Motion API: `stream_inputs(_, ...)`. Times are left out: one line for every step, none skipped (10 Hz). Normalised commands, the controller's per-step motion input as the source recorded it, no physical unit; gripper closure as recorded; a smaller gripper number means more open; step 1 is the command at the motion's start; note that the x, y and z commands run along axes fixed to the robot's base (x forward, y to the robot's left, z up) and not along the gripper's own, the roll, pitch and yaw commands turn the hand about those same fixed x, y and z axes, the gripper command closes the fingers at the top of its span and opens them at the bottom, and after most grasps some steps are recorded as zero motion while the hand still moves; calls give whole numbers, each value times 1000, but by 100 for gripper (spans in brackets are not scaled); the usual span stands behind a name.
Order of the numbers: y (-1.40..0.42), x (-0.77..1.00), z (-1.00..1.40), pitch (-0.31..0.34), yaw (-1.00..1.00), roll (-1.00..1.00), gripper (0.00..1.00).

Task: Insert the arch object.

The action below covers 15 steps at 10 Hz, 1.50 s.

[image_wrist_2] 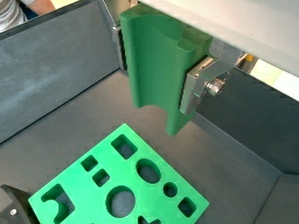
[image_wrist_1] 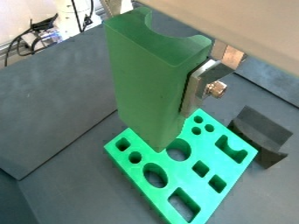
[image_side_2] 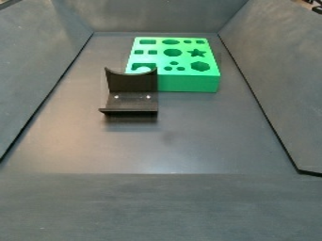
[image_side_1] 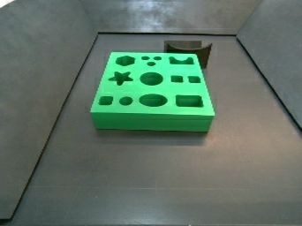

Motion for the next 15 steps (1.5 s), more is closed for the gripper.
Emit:
stream_inputs(777, 1000, -1000, 9, 0, -44, 100)
stream_inputs(777, 1000, -1000, 10, 0, -43, 100)
stream_inputs(774, 1000, -1000, 10, 0, -41, 100)
stream_inputs(780, 1000, -1000, 16, 0, -30, 100)
stream_inputs(780, 877, -1000, 0, 29, 0, 100)
stream_inputs(677, 851, -846, 0, 0, 184, 100)
stream_inputs(654, 706, -703, -6, 0, 263, 100)
stream_inputs(674, 606, -714, -51, 0, 253, 100)
stream_inputs(631, 446, -683, -74, 63, 263, 100)
stream_inputs(580, 326, -649, -89, 114, 267, 100)
stream_inputs(343, 160, -694, -93, 63, 250, 100)
stream_inputs(71, 80, -769, -104, 0, 210, 100)
stream_inputs(-100, 86, -517, -114, 0, 120, 100)
stream_inputs(-120, 71, -220, -33, -3, 24, 100)
stream_inputs(0, 0, -257, -51, 0, 17, 100)
